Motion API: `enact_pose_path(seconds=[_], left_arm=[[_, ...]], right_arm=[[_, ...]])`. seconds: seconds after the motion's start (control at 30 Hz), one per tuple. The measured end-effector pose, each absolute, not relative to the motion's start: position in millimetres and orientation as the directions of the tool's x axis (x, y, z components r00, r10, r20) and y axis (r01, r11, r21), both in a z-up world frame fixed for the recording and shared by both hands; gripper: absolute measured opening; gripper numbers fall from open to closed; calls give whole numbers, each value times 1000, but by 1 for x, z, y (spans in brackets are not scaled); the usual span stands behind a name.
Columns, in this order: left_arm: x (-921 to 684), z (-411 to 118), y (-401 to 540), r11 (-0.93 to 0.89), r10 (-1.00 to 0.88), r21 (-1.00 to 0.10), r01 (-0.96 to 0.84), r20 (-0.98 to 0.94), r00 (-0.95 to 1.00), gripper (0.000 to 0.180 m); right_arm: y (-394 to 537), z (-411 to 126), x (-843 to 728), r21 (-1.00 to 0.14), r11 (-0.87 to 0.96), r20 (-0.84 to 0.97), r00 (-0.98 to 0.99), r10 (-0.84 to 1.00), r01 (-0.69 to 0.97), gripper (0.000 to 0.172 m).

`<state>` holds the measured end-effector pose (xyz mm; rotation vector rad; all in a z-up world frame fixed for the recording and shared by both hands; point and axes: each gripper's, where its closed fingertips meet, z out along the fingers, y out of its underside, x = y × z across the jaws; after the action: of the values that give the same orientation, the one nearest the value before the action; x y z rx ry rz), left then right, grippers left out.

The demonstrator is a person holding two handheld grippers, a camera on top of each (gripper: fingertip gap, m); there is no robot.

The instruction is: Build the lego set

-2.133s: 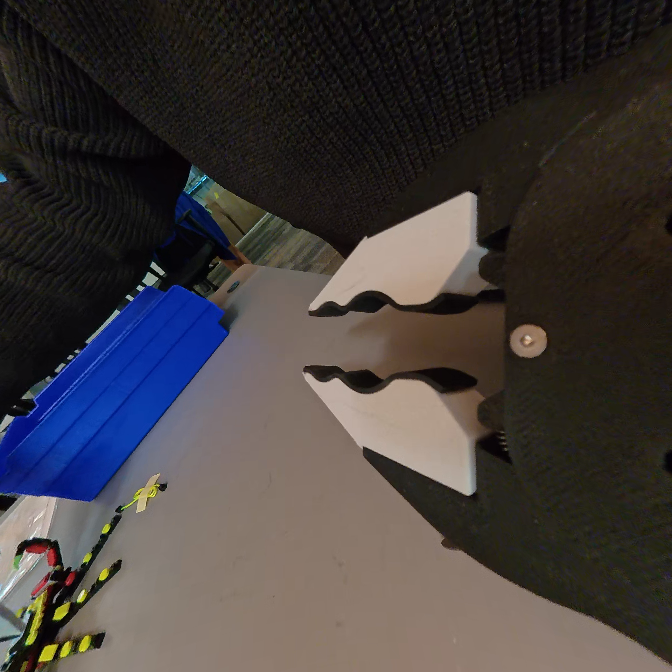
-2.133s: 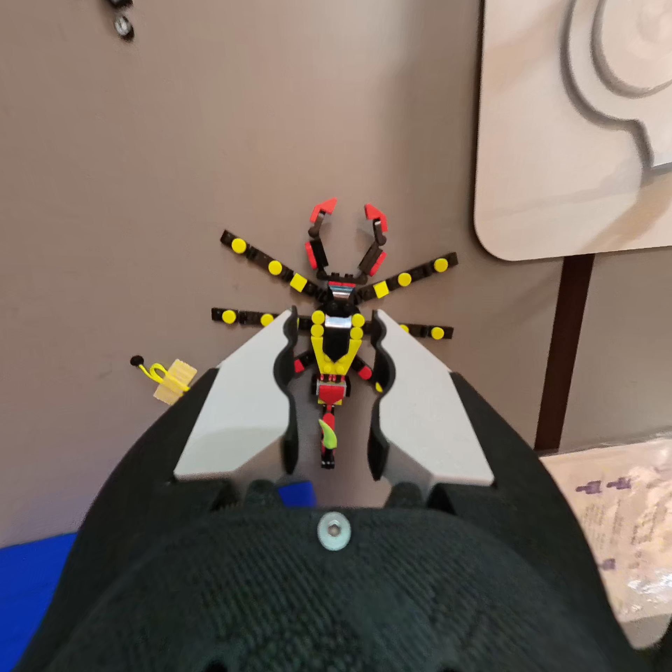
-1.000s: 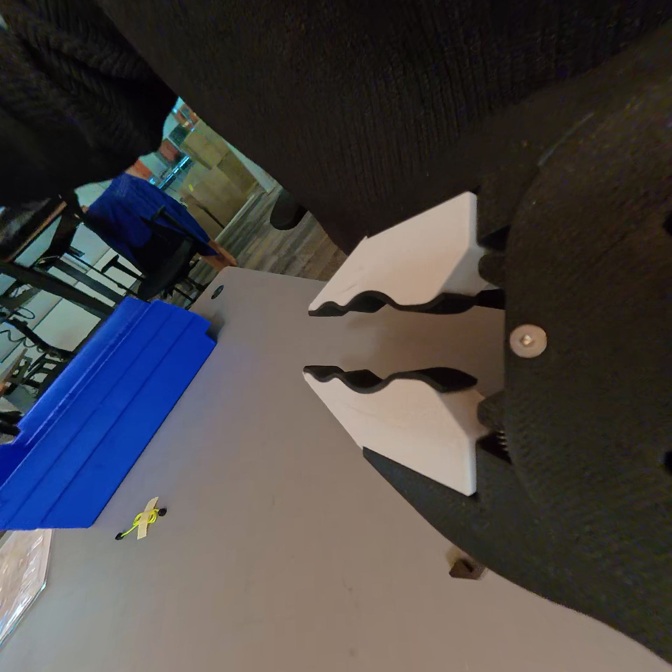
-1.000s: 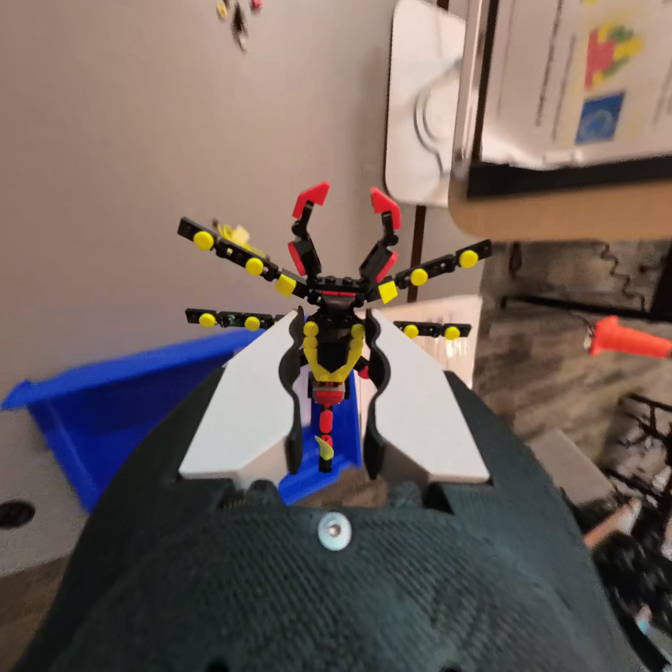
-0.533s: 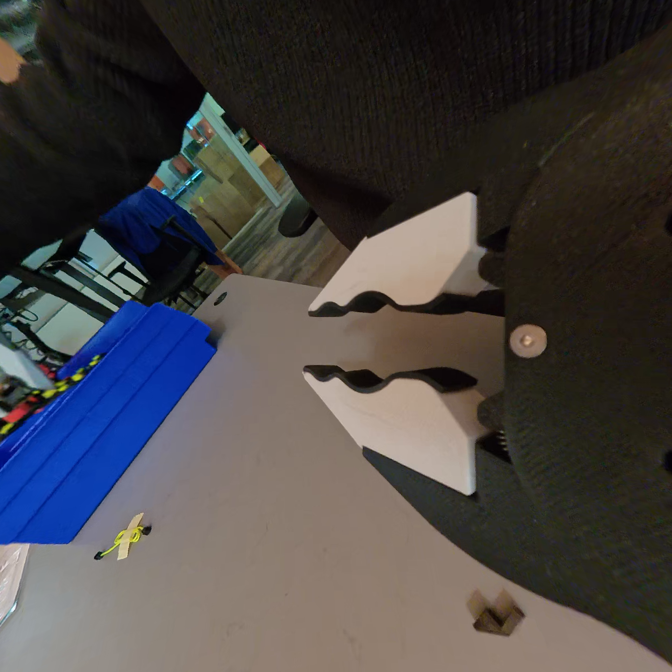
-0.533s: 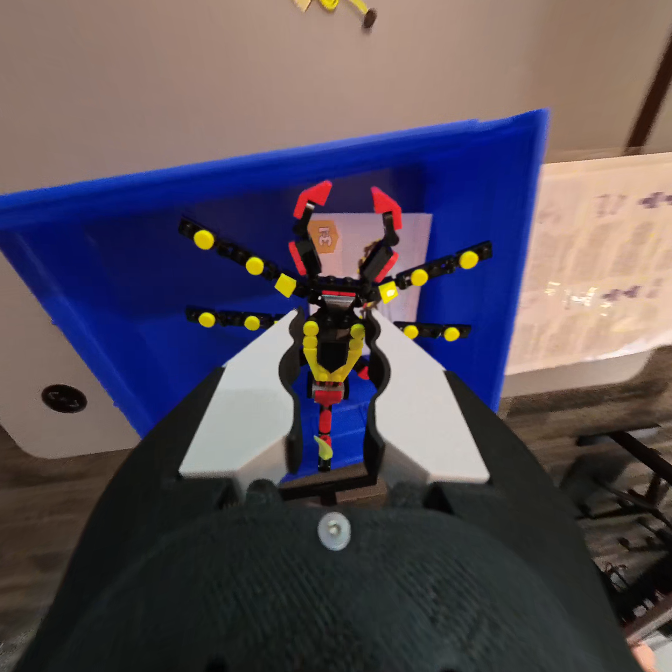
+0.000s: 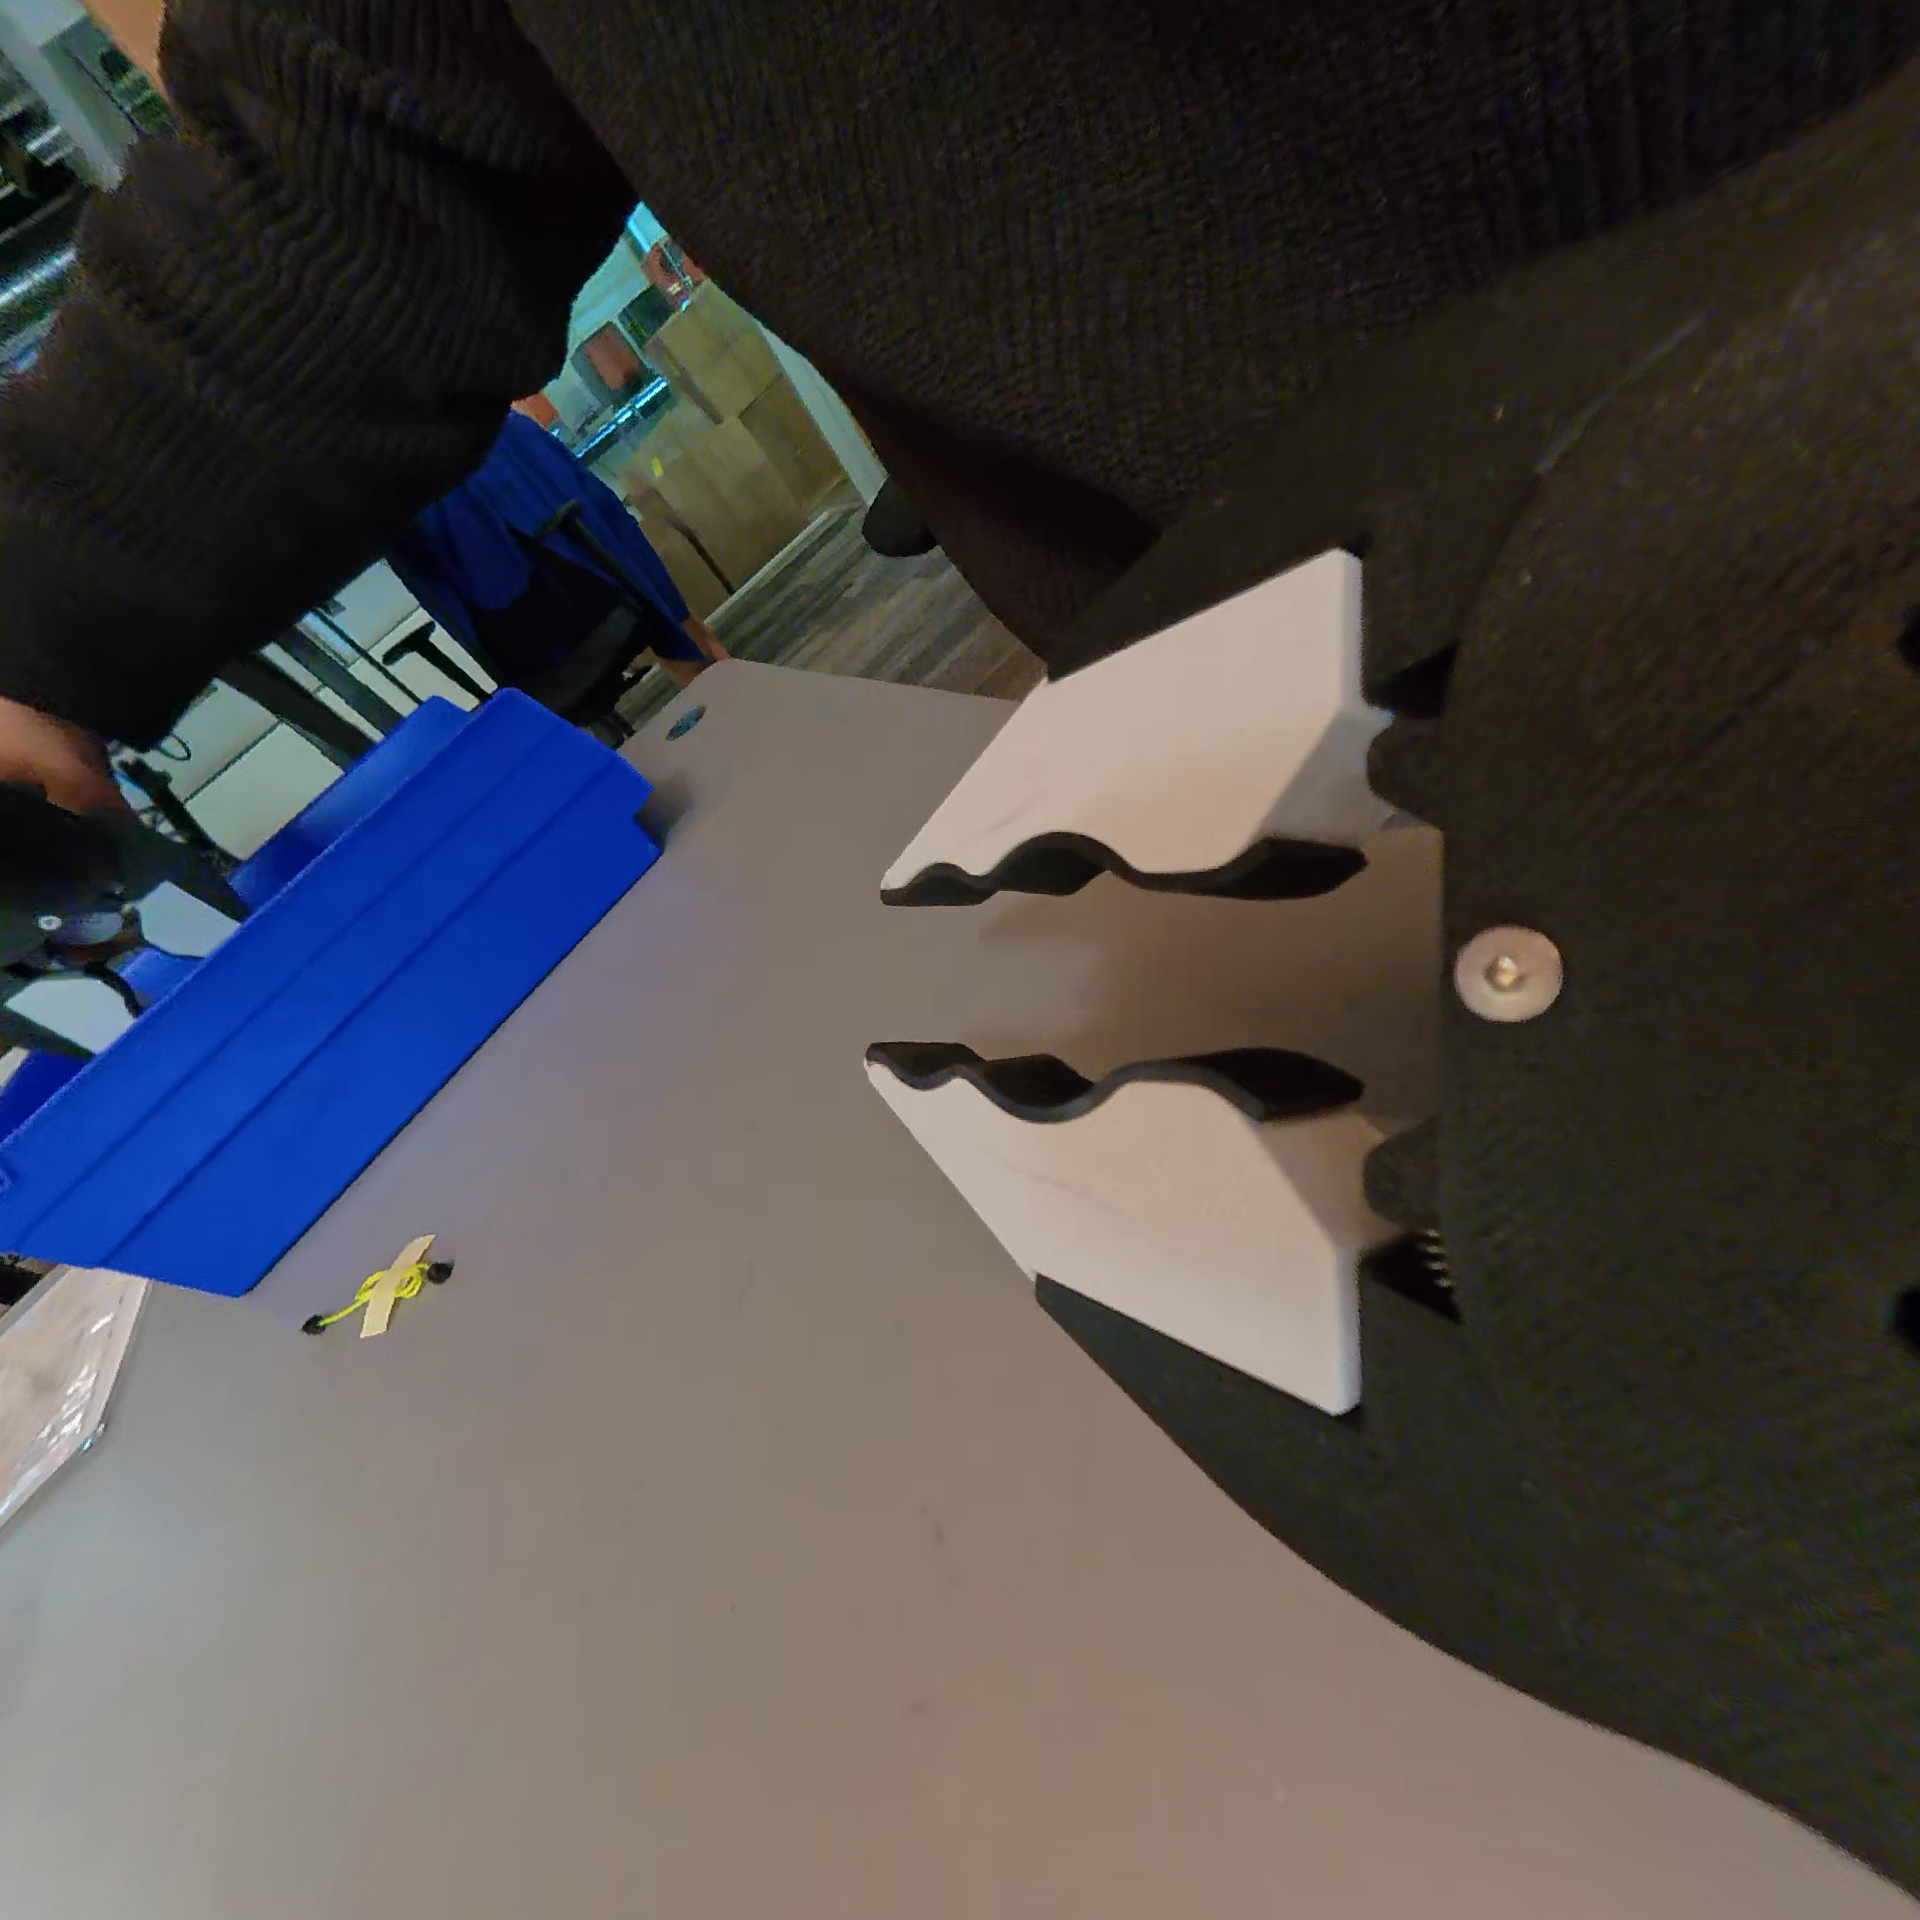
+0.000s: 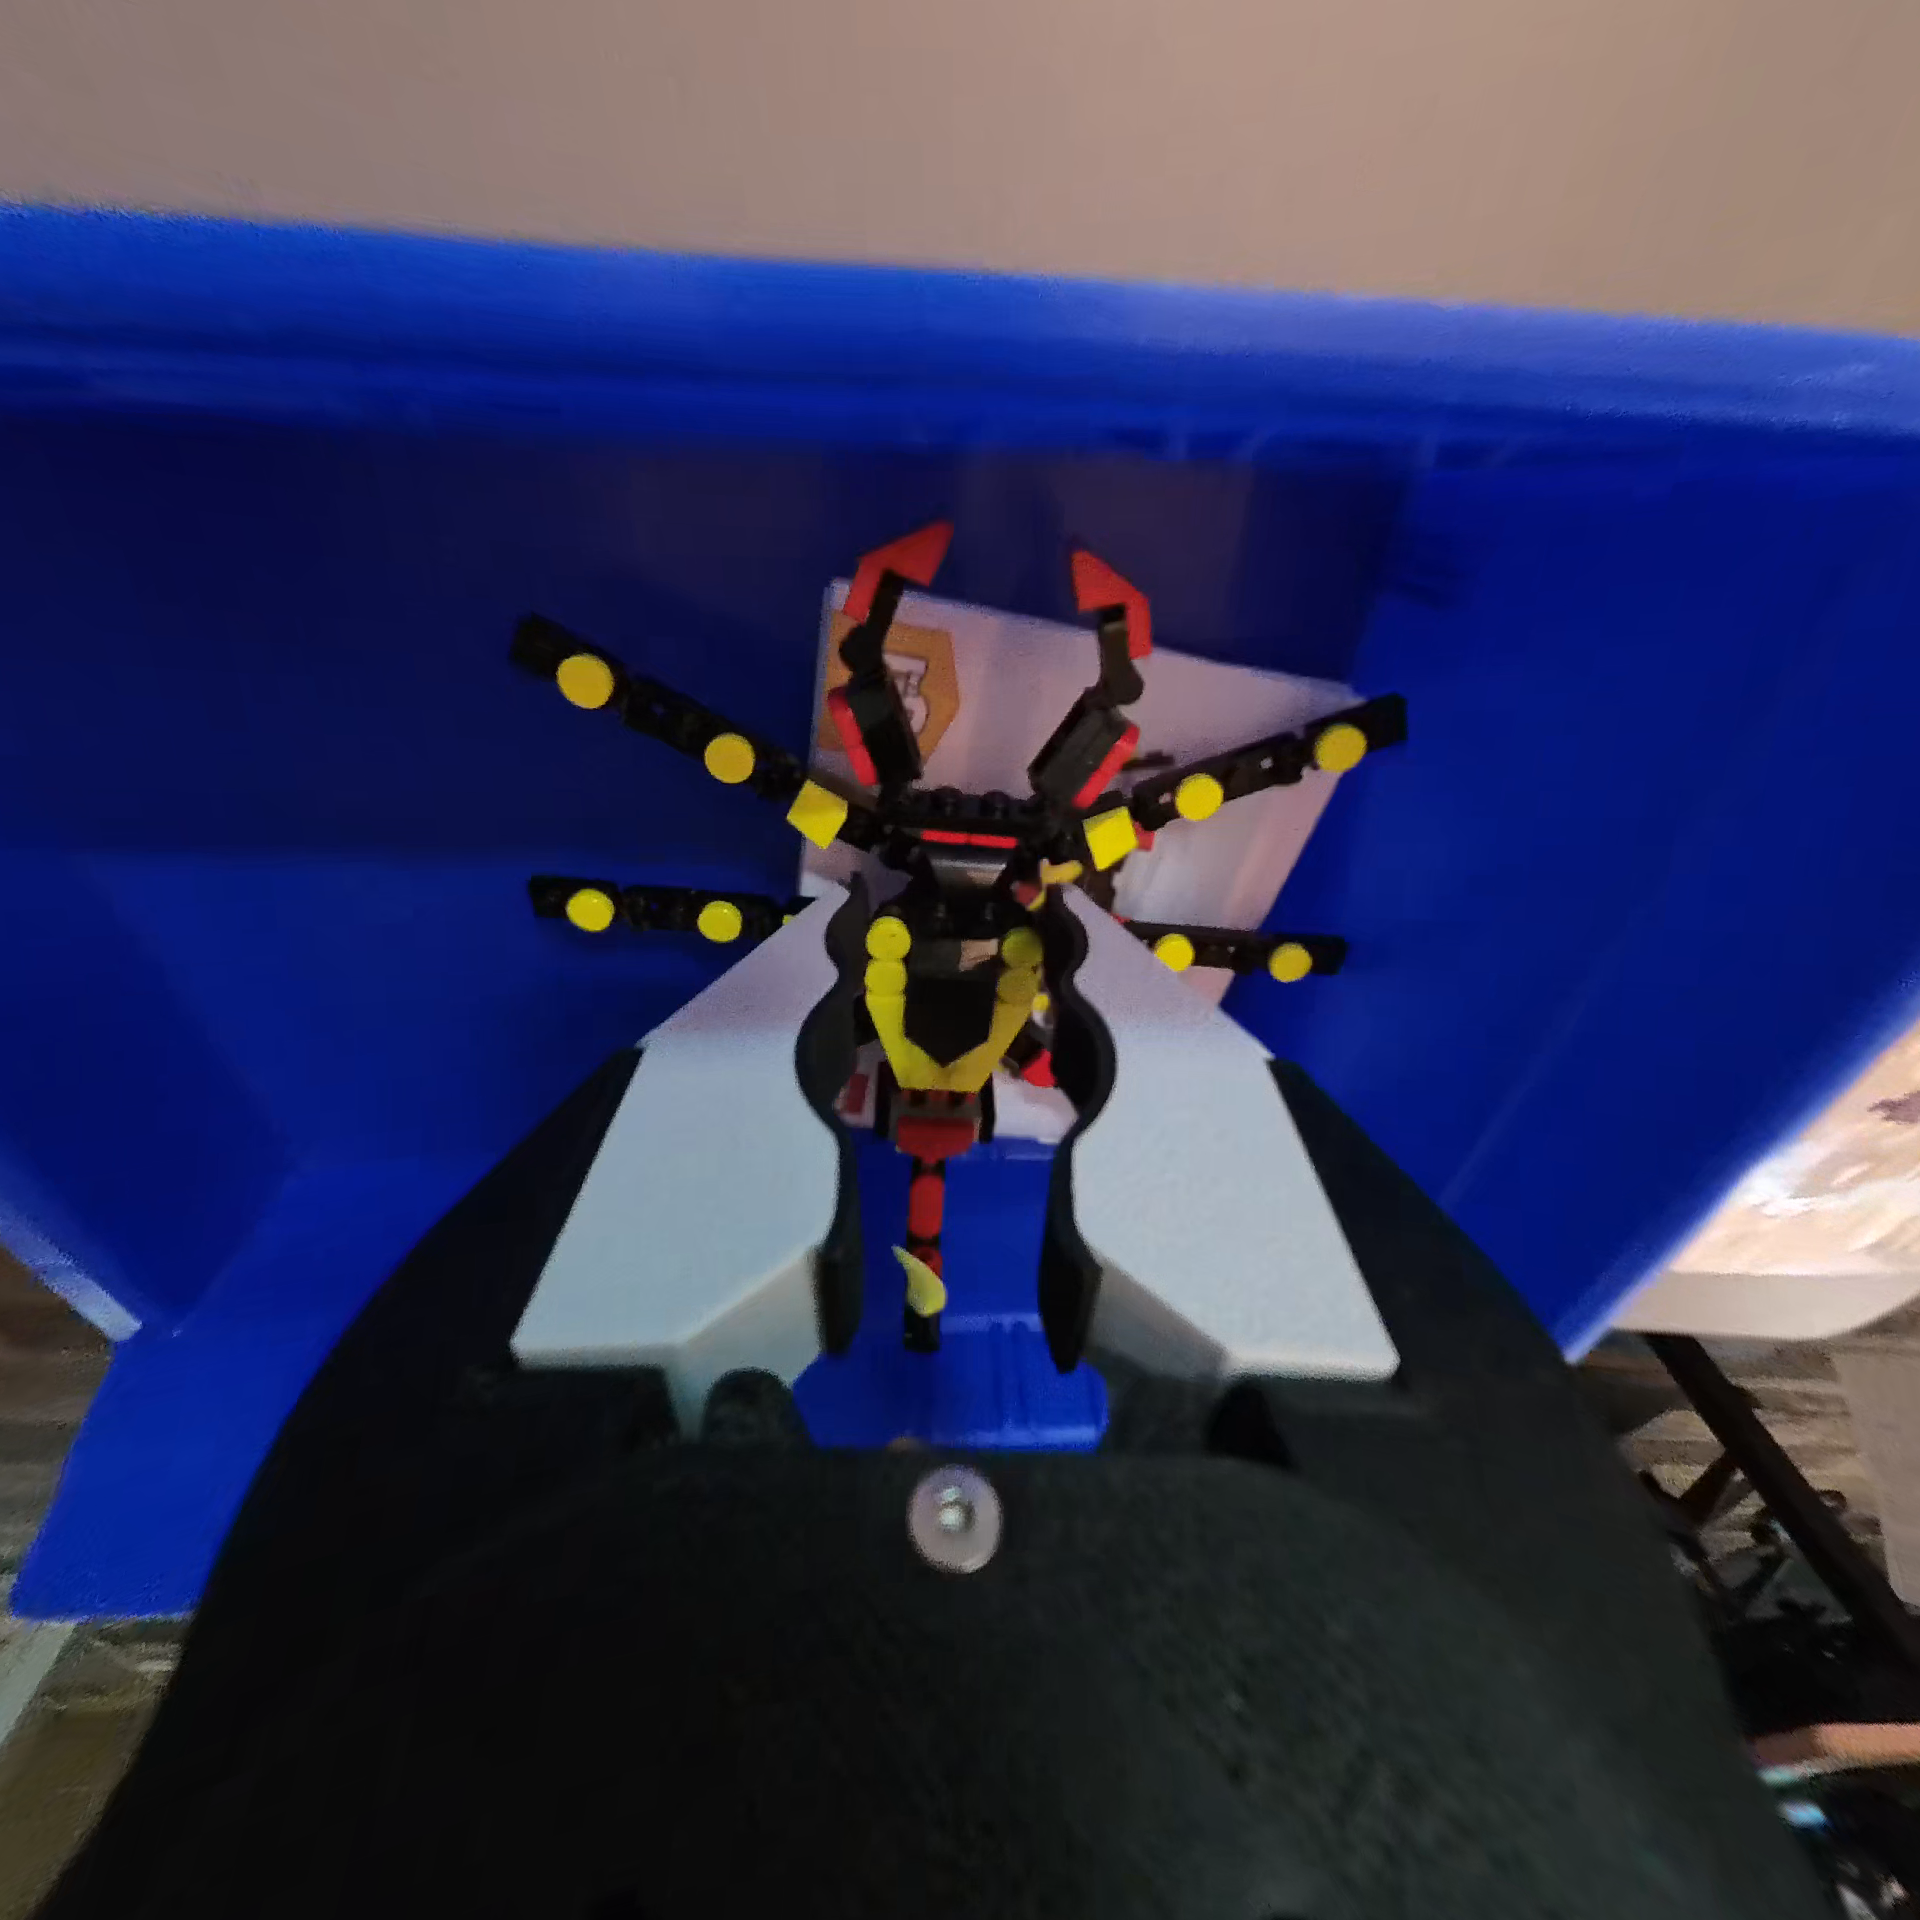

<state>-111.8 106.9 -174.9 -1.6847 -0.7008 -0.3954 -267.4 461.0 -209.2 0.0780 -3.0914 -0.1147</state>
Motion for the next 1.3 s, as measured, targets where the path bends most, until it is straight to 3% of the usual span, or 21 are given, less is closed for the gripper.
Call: enact_pose_path(seconds=[0.37, 0.6, 0.67, 0.77, 0.93, 1.0, 1.07, 1.13, 1.2, 1.3], left_arm=[[-115, -173, 107, -84, 222, -748, 658, 630, 744, 23], [-109, -159, 108, -67, 199, -770, 635, 613, 765, 22], [-105, -153, 107, -63, 196, -781, 621, 601, 775, 22], [-97, -152, 103, -84, 203, -804, 589, 565, 800, 22], [-77, -137, 108, -119, 96, -801, 586, 578, 810, 18], [-74, -128, 110, -107, 90, -816, 567, 560, 823, 20], [-74, -124, 109, -100, 113, -849, 518, 508, 854, 25], [-82, -127, 104, -105, 191, -878, 467, 443, 876, 33], [-95, -135, 97, -122, 269, -899, 420, 377, 886, 37], [-108, -138, 80, -124, 364, -916, 383, 317, 876, 38]], right_arm=[[460, -216, -261, 66, 997, 35, -999, -41, -39, 33], [471, -170, -261, 56, 997, 187, -981, 50, 62, 39], [469, -136, -262, -60, 989, 329, -933, 148, 135, 34], [456, -75, -246, -369, 912, 514, -779, 359, 177, 34], [411, -9, -172, -720, 692, 562, -539, 627, 54, 24], [381, 11, -150, -792, 605, 574, -441, 690, -83, 5], [342, 23, -136, -828, 511, 559, -388, 733, -229, 0], [304, 7, -139, -878, 448, 474, -429, 769, -168, 2], [265, -21, -146, -916, 397, 368, -513, 775, -58, 23], [218, -65, -144, -933, 354, 243, -618, 748, 61, 29]])
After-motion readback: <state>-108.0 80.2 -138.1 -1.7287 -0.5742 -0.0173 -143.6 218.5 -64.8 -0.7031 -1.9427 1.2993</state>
